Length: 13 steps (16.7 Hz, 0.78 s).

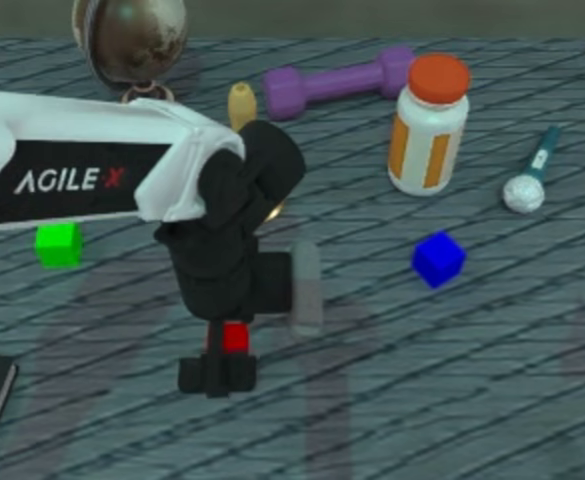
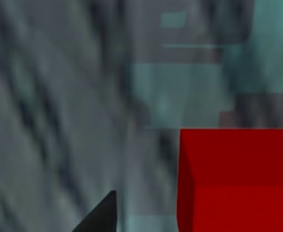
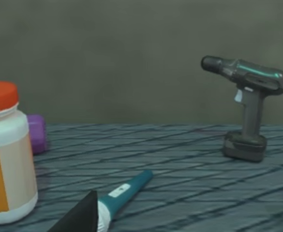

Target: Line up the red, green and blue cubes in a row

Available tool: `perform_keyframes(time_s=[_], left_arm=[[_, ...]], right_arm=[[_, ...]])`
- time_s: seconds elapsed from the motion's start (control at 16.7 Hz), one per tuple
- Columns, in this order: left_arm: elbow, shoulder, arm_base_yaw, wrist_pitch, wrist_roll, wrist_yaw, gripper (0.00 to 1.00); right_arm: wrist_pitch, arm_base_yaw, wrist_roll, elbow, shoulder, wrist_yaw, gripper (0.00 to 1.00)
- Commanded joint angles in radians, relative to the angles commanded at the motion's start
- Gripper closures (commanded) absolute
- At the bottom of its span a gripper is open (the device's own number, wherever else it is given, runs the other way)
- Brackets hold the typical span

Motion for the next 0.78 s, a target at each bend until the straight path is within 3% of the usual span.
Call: perform_keyframes(time_s=[0.48,0.78], left_arm=[[0.014,-0.006,0.001,-0.018,0.003,0.0,0.0],[0.124,-0.063,0.018,-0.2,0.003,0.0,0.0]], right_arm=[[0.0,0.0,0.0,0.0,0.0,0.0,0.0],[0.0,0.0,0.0,0.0,0.0,0.0,0.0]])
